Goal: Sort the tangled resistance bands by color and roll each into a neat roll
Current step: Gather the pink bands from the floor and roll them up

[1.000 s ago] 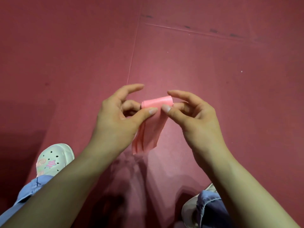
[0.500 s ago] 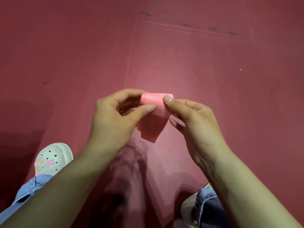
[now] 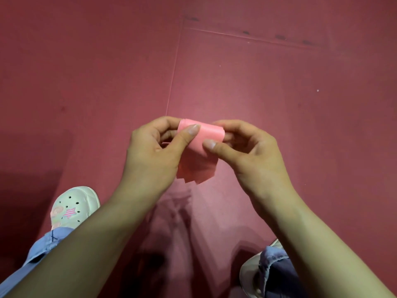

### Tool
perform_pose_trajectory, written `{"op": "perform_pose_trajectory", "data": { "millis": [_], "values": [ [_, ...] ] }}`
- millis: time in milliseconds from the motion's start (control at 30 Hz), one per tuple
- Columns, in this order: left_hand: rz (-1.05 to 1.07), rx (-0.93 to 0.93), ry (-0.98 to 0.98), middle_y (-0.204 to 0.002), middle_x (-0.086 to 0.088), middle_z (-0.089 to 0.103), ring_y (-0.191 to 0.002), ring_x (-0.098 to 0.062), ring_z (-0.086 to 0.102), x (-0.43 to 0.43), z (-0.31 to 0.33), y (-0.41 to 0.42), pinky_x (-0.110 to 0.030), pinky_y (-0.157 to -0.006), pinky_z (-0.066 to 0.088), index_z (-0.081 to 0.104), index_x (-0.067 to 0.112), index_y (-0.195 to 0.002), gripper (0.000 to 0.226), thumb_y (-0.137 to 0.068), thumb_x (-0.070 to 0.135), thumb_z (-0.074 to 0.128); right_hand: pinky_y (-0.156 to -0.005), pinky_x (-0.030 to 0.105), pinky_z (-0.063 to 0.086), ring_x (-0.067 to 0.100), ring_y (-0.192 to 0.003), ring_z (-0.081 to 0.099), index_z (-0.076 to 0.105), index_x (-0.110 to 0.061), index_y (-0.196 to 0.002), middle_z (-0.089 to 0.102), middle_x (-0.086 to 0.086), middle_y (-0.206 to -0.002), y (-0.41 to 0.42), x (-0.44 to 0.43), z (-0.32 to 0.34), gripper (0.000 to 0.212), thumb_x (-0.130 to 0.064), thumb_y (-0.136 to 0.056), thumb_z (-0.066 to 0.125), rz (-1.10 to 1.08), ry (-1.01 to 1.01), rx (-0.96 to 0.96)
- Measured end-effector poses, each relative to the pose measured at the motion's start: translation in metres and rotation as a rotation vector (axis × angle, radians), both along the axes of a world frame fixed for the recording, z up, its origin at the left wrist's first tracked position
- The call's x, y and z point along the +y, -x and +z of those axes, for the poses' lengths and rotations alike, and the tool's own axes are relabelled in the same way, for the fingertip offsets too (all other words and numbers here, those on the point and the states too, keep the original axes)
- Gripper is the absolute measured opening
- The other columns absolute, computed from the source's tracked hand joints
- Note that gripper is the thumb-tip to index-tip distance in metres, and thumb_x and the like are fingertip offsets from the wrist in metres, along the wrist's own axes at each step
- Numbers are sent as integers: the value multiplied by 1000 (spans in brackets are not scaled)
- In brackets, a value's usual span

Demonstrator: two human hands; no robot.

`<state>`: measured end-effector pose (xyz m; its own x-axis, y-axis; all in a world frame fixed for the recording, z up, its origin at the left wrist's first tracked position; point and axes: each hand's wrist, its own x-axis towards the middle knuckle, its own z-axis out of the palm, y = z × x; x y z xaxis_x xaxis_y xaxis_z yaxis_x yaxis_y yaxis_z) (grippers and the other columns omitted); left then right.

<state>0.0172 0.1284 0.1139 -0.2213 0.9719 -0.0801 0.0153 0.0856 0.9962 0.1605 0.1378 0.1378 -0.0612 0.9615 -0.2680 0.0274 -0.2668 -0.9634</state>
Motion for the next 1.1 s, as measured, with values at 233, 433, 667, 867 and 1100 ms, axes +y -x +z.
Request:
{"op": "perform_pose_trajectory", "data": {
  "millis": [233, 433, 667, 867, 1100],
  "values": [
    [-73, 82, -11, -91, 6, 74, -88, -8, 69, -2, 3, -2, -24, -78, 55, 71, 25, -97, 22, -75, 29, 70, -62, 14, 47, 8, -69, 56, 72, -4, -91, 65, 10, -77, -2, 1, -4, 13, -15, -85, 69, -55, 16, 22],
    [-83, 9, -4, -91, 1, 74, -92, -13, 68, -1, 5, 0, -31, -88, 52, 68, 23, -108, 34, -75, 19, 74, -67, 12, 44, 5, -74, 55, 70, 3, -83, 64, 4, -78, -3, 2, -6, 32, -27, -91, 61, -19, 51, 2],
    [17, -42, 33, -74, 0, 74, -70, -14, 70, -2, 3, -4, -22, -63, 55, 70, 18, -80, 20, -68, 33, 78, -76, 21, 51, 7, -78, 60, 68, -14, -109, 66, 2, -84, -2, 1, -5, 25, -18, -84, 69, -9, 81, 12],
    [27, -88, 55, -57, 11, 66, -54, 3, 58, -1, 5, -5, -9, -53, 44, 66, 17, -74, 26, -66, 42, 68, -63, 10, 45, 1, -64, 55, 71, -5, -100, 63, 5, -76, 0, 1, -3, 17, -5, -83, 69, -15, 42, 4],
    [-58, -75, 79, -100, 5, 75, -98, -8, 69, 0, 1, -2, -23, -88, 52, 67, 23, -115, 31, -84, 19, 69, -64, 14, 44, 8, -73, 52, 66, 3, -87, 59, 7, -79, -1, 3, -5, 27, -23, -91, 62, -12, 107, -33]
  ]
}}
